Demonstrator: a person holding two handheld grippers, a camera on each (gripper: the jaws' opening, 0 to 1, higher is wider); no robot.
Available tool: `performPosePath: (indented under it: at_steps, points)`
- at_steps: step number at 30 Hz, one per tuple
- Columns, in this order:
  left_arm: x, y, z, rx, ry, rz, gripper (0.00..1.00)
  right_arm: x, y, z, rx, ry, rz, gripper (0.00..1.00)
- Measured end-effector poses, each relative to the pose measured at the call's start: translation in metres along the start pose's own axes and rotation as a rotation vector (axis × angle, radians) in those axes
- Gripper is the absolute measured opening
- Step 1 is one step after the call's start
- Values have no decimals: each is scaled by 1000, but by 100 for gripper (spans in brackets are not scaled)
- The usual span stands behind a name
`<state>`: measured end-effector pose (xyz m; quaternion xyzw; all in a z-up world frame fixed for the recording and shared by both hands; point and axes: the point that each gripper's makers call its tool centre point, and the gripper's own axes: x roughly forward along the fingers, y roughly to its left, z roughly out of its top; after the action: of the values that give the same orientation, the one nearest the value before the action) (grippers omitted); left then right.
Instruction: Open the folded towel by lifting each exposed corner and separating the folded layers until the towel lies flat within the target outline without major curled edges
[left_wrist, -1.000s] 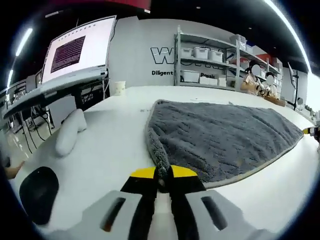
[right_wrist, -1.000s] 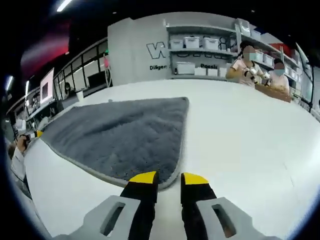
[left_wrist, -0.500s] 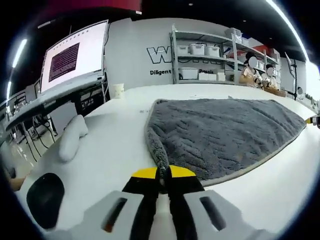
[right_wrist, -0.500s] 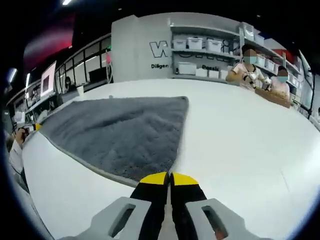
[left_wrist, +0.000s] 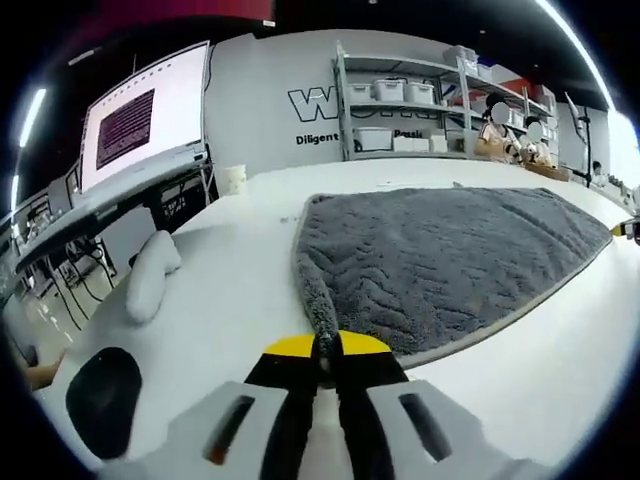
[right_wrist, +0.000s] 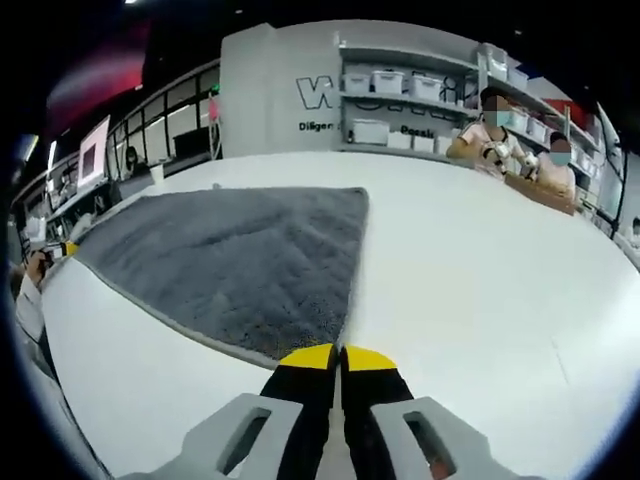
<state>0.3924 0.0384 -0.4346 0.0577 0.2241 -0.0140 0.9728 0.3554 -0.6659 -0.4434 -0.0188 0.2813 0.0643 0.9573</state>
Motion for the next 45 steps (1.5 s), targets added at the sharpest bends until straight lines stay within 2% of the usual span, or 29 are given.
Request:
performPosePath:
  at_steps: [5, 45]
  points:
    - [-5, 2, -3, -17, 1, -3, 5, -4, -3, -2, -1, 2, -2, 0]
    - [-29, 8, -15, 22, 62, 15, 5, -26, -3, -15, -57, 48, -13, 0]
